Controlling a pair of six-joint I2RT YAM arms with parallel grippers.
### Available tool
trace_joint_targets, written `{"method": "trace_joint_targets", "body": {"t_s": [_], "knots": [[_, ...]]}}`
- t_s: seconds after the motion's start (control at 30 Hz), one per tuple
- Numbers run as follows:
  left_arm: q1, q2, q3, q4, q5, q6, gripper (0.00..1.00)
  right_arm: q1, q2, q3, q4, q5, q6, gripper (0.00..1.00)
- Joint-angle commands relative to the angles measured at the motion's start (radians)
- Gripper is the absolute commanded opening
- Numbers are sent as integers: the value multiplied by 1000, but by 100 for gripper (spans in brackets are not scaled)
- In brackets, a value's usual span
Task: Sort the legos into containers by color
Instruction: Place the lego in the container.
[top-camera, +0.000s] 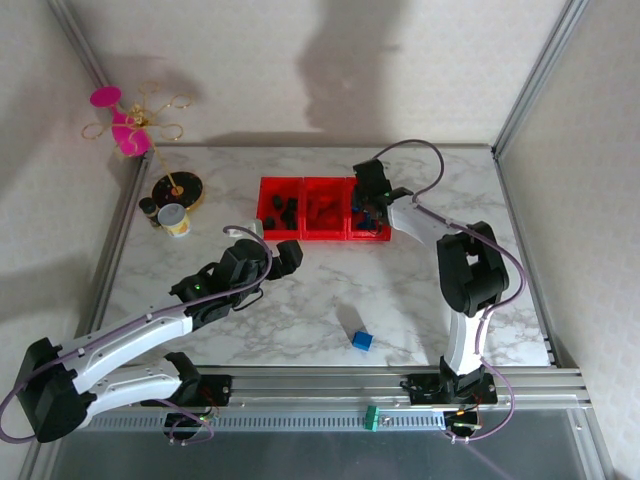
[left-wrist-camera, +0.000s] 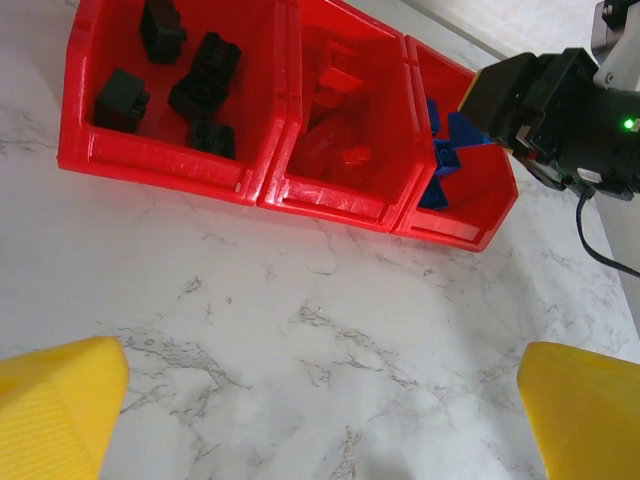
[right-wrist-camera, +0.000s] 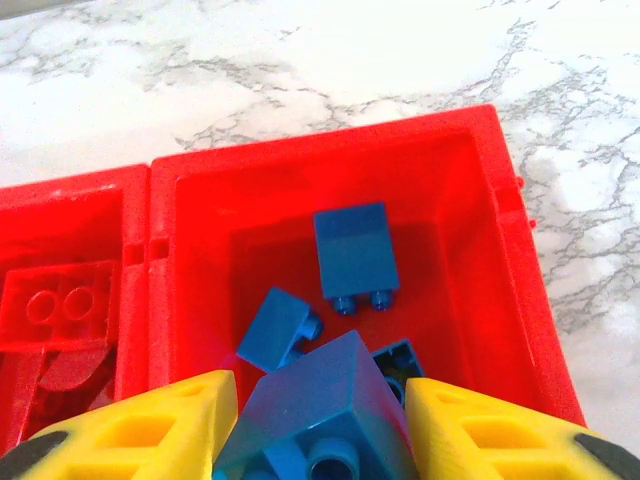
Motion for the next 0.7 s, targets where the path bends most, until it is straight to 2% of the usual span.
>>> {"method": "trace_joint_targets", "body": {"t_s": [0.0,0.33,0.67], "knots": [[12,7,35,13,17,19,100,-5,18,41,13,-20,-15,49],[11,0,37,12,43,2,99,-2,-85,-2,-7,-40,-30,61],[-21,-66,-5,-21,72,-23,100,91,-306,-230,-87,-41,36,71]]}}
